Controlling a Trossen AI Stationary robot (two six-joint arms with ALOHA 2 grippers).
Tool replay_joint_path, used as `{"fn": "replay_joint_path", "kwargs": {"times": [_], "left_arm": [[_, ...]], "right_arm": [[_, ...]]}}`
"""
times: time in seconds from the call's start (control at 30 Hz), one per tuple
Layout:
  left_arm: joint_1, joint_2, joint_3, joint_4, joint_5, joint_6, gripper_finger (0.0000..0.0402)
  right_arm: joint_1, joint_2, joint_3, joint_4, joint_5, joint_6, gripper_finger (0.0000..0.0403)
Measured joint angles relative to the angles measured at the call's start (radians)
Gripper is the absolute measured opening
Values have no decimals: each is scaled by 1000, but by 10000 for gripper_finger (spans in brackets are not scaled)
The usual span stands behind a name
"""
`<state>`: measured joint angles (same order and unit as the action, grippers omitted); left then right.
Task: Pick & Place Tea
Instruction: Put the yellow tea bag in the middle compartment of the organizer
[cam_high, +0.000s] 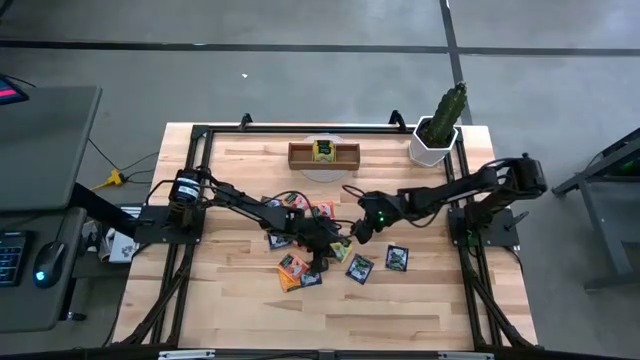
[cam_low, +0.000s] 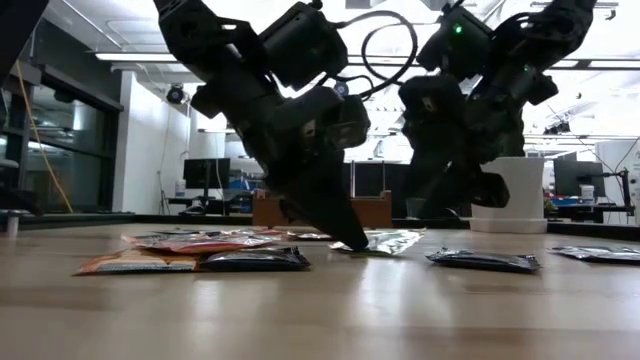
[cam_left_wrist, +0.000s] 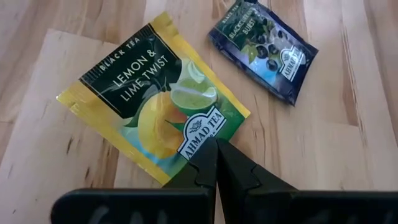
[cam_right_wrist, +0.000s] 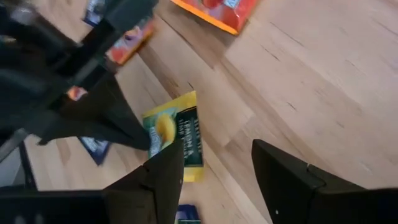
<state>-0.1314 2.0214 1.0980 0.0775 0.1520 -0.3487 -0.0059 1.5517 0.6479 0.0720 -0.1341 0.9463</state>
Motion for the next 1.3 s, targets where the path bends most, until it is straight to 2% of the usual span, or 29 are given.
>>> {"fn": "replay_joint_path", "kwargs": {"times": [0.6, 1.3], "left_arm": [[0, 24, -3, -1, -2, 27, 0], [0, 24, -5, 0, 0, 30, 0]], "right_arm": [[42, 15, 0, -71, -29, 19, 186], [41, 37, 0, 19, -12, 23, 186]]}}
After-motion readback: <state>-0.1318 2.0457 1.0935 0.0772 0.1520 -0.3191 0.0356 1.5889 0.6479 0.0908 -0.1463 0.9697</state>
